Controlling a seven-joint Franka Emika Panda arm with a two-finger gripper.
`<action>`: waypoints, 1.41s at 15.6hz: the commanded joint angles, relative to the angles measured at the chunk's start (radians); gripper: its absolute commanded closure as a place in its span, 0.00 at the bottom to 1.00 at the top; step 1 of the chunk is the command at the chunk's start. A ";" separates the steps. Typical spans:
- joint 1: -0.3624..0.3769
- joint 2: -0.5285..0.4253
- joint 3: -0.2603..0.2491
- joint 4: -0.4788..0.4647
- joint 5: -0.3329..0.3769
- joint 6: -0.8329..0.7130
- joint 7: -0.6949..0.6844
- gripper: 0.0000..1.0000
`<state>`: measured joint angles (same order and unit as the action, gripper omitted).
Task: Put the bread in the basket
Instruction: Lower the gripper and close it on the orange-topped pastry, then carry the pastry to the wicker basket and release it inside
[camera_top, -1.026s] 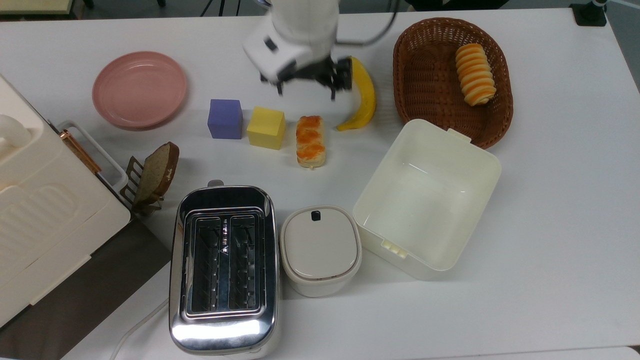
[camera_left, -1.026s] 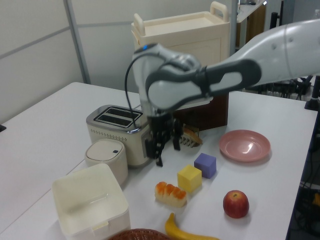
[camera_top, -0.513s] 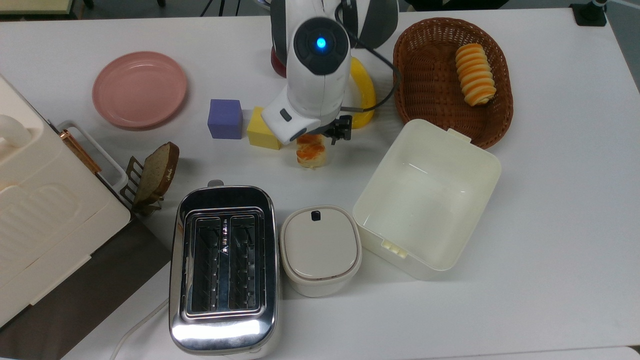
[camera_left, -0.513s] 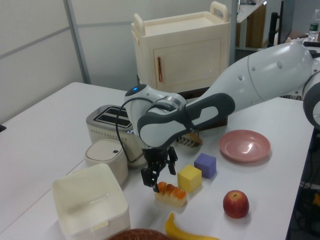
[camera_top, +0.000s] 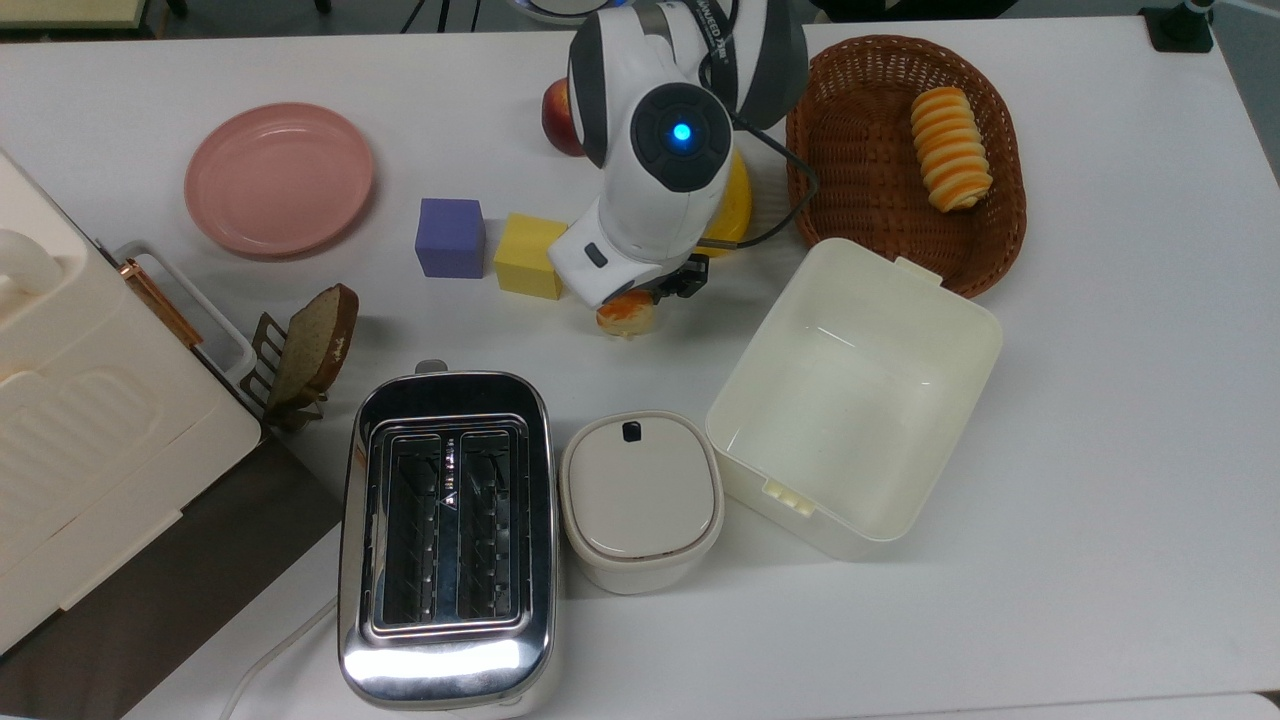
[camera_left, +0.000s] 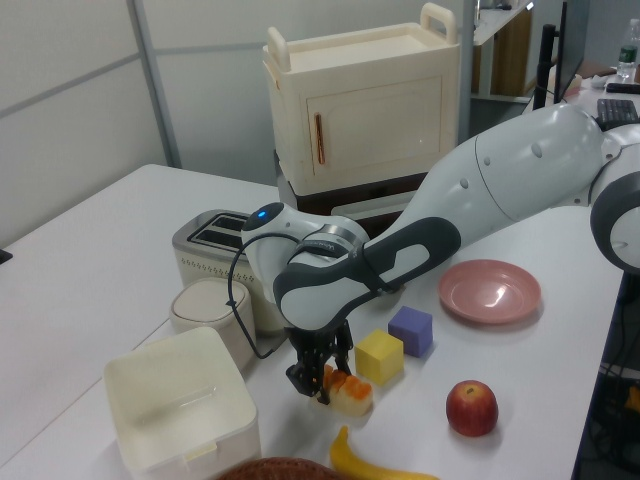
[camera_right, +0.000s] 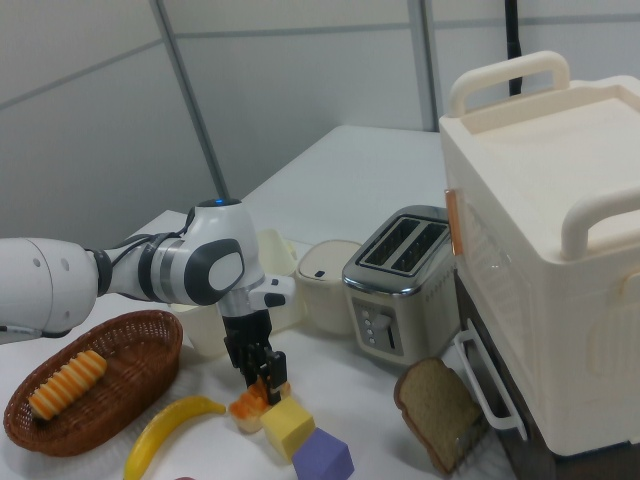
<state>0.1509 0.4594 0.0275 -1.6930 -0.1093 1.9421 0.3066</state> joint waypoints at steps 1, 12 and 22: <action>0.004 -0.089 -0.009 -0.013 -0.010 -0.023 0.014 1.00; 0.194 -0.251 -0.004 0.029 0.099 -0.216 0.149 0.87; 0.391 -0.145 -0.009 0.038 0.082 -0.140 0.401 0.00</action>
<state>0.5284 0.3054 0.0361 -1.6589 -0.0188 1.7858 0.6809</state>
